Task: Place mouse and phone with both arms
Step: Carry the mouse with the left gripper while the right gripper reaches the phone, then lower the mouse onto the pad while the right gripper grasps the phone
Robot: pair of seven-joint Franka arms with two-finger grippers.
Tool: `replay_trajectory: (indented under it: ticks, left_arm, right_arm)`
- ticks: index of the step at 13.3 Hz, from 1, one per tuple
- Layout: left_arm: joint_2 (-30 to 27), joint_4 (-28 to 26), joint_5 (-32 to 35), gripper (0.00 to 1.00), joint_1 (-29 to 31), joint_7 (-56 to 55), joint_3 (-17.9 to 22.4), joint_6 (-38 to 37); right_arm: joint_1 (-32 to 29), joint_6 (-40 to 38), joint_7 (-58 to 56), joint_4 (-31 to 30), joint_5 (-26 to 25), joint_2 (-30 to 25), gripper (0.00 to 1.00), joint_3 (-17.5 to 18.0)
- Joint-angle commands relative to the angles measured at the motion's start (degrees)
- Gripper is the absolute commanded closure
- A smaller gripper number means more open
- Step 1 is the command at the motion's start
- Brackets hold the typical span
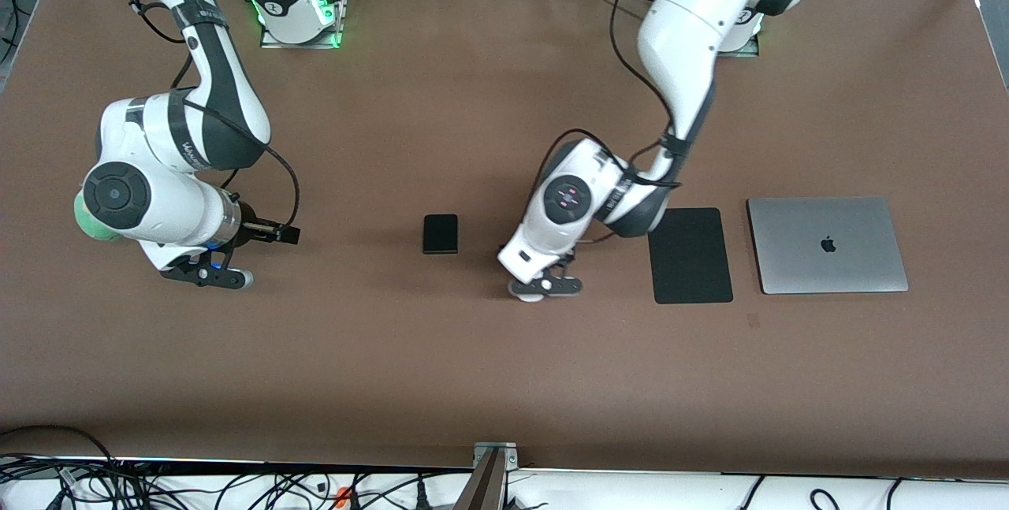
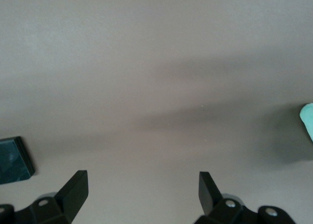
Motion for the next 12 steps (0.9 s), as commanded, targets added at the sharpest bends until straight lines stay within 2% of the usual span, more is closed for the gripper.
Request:
replay_trajectory:
  ticks: [1,4,7,9,12]
  left_arm:
    - [-8.18,-9.34,-1.07,0.81,6.23,6.87,-2.65,-1.09]
    - [-17.32,-22.08,-1.07,0.81,13.61,15.92,-3.36,-0.65]
    - [-23.05,-31.23,-1.07,0.81,20.21,23.05,-3.45,-0.48]
    - [-24.9,-36.16,-0.55,0.84,22.06,23.42,-3.36,-0.3]
    - [-22.64,-38.46,-0.02,0.84,24.09,23.69,-3.27,2.58]
  right_arm:
    - [3.54,3.4,5.33,-0.1,0.53,0.94,0.0,-0.24]
    - [8.2,8.67,7.28,-0.1,0.53,3.05,0.0,-0.24]
    - [11.9,13.59,6.32,-0.1,1.41,5.77,0.0,0.2]
    - [14.18,17.45,6.49,-0.18,2.11,7.88,0.0,1.69]
    - [18.14,21.86,7.28,-0.19,2.2,10.96,0.0,1.78]
